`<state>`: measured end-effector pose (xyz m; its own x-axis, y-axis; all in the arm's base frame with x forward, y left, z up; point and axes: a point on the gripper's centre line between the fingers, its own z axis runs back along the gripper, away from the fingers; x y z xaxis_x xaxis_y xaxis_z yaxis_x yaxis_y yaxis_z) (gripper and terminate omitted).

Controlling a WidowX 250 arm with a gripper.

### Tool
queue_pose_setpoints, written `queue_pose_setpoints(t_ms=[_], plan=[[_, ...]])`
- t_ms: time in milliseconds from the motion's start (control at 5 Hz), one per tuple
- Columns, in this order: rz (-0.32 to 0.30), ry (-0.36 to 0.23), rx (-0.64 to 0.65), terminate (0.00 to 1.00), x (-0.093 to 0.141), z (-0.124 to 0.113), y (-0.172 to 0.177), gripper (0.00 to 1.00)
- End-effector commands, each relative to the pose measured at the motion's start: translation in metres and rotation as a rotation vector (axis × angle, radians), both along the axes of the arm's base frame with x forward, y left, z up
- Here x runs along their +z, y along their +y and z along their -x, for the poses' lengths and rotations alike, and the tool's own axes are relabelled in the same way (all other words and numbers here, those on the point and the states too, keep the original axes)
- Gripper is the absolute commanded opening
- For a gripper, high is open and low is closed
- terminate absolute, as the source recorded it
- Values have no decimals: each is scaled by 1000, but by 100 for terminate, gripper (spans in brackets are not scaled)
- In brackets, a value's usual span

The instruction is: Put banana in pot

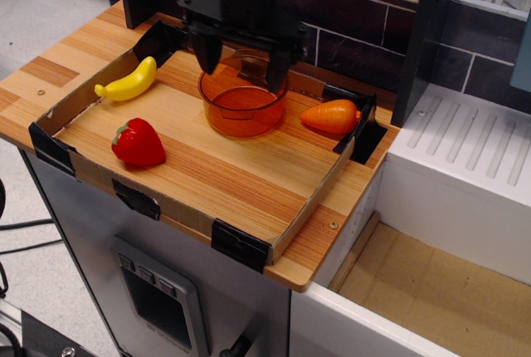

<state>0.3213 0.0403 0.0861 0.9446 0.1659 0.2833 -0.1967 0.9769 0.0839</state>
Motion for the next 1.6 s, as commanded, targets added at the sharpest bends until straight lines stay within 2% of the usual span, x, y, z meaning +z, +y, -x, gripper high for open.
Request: queue_pose_setpoints(t_ms=[0, 200, 400, 600, 800, 1000, 1200, 1400], plan=[[26, 113, -108, 0, 27, -4, 27, 100], [38, 164, -153, 0, 33, -9, 52, 100], [2, 191, -230, 0, 41, -8, 72, 100], [-5, 218, -288, 0, 37, -5, 90, 100], [-3, 218, -355, 0, 17, -5, 105, 100], [-30, 215, -389, 0, -2, -9, 113, 100], [-30, 213, -384, 0, -16, -12, 122, 100], [-30, 239, -369, 0, -28, -17, 131, 100]])
